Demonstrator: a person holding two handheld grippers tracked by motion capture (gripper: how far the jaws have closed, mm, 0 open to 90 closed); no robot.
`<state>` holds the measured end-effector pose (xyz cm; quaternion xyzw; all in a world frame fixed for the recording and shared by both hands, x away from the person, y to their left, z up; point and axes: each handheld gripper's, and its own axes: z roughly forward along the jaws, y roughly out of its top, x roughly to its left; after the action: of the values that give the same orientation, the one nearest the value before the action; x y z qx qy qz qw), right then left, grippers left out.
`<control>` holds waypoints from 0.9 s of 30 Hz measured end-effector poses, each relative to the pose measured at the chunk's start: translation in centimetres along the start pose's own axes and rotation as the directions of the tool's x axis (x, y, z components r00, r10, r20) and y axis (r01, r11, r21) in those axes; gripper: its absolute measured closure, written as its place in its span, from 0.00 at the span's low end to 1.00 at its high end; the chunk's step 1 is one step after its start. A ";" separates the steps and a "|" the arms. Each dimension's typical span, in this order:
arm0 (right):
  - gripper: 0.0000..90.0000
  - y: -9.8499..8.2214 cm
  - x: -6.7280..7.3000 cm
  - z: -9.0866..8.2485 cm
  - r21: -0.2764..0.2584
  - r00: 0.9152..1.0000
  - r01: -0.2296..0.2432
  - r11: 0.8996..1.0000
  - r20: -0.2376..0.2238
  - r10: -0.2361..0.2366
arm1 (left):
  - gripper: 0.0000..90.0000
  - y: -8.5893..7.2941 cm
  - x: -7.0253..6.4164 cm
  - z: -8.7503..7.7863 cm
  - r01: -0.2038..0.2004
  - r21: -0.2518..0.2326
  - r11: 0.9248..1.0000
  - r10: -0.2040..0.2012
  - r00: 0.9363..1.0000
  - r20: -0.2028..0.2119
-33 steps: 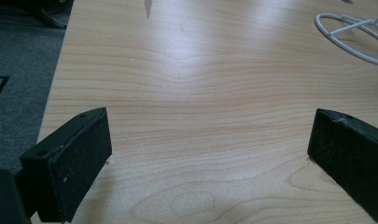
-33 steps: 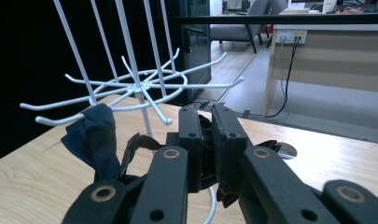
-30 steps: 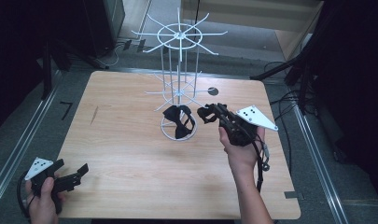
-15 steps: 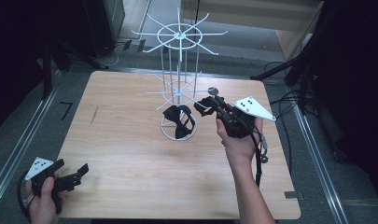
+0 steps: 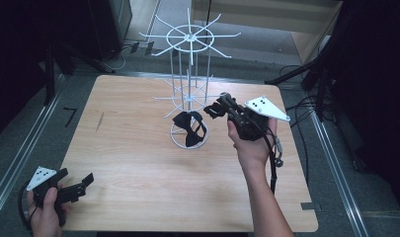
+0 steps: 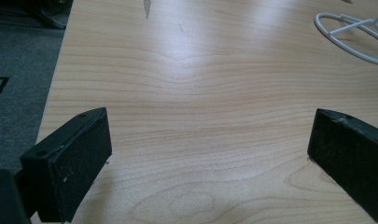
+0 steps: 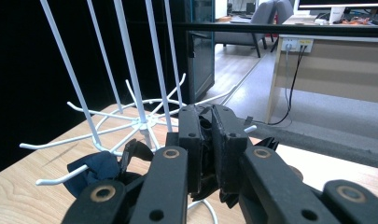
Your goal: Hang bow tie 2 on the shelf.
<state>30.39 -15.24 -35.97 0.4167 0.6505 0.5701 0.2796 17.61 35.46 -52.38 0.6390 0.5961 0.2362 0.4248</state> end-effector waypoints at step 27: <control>0.88 -1.6 -0.1 2.9 0.042 0.997 -0.075 0.996 0.006 0.075 | 0.00 0.0 0.0 0.0 -0.002 -0.001 1.000 0.002 1.000 0.002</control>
<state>32.53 -13.89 -38.09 0.4480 0.6455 0.5655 0.2507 17.61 35.45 -52.38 0.6396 0.5950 0.2361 0.4256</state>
